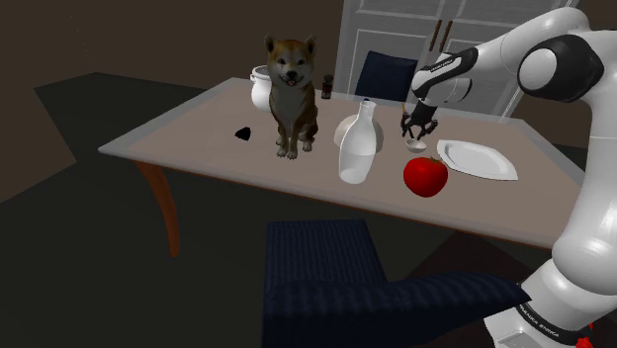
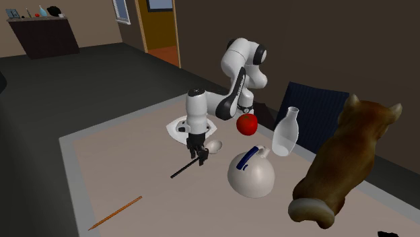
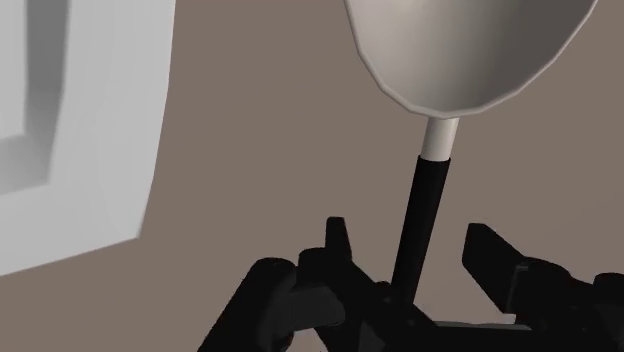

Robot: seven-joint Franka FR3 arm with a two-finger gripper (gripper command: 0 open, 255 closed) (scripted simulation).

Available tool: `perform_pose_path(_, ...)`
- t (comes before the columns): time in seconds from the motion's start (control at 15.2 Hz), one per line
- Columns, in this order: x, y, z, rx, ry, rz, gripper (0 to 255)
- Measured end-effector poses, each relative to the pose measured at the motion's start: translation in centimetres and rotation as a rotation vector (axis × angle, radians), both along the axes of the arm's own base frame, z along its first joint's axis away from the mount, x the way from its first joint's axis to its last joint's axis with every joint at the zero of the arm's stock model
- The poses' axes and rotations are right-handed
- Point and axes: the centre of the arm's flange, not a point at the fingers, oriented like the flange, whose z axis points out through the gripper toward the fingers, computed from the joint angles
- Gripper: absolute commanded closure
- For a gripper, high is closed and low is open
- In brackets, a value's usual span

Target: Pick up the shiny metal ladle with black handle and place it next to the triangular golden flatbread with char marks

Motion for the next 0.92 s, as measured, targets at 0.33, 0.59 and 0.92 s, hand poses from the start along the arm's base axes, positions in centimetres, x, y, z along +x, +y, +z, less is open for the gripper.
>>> perform_pose_path(0.33, -0.1, -0.1, 0.1, -0.002, -0.002, -0.001, 255)
perform_pose_path(0.59, -0.1, -0.1, 0.1, -0.002, -0.002, -0.001, 255)
perform_pose_path(0.92, -0.1, 0.1, 2.0, 0.0, 0.0, 0.0, 255)
